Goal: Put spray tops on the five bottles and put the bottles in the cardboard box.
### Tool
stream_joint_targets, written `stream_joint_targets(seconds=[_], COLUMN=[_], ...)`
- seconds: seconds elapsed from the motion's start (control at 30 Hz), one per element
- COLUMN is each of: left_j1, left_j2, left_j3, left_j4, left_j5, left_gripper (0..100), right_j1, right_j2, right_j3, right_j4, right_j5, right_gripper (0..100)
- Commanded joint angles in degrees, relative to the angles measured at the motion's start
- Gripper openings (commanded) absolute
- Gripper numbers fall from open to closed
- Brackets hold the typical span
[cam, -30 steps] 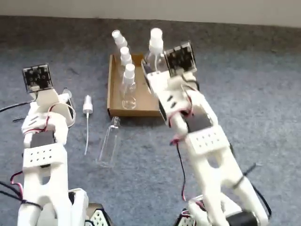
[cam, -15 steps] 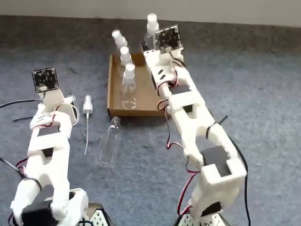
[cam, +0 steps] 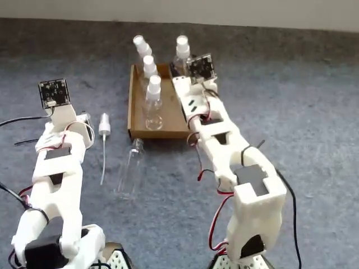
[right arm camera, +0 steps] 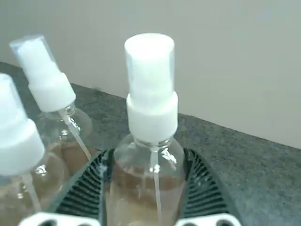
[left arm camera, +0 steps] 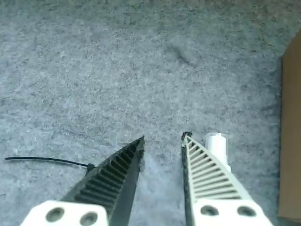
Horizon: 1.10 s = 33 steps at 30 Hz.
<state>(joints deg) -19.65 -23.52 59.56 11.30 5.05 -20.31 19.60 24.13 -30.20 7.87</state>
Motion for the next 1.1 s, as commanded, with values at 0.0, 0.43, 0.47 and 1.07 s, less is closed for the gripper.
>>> stream_joint_targets(seconds=[0.0,0.43,0.47,1.07], left_j1=[-0.6,-0.6,-0.6,-0.6], left_j2=[-0.2,-0.2,-0.2,-0.2], left_j3=[-2.9,-2.9,-2.9,-2.9], left_j4=[-1.2,-1.2,-1.2,-1.2], left_j5=[0.4,0.4,0.4,0.4], left_gripper=[13,13,13,13], right_j1=[0.8,1.3,1.3,1.4], right_j2=[-1.0,3.7,4.4,5.1], right_j3=[-0.4,-1.7,-2.9,-4.4], right_j4=[-2.1,-2.2,-2.2,-2.2], right_j5=[0.2,-3.2,-3.2,-3.4], right_gripper=[0.4,0.4,0.4,9.1])
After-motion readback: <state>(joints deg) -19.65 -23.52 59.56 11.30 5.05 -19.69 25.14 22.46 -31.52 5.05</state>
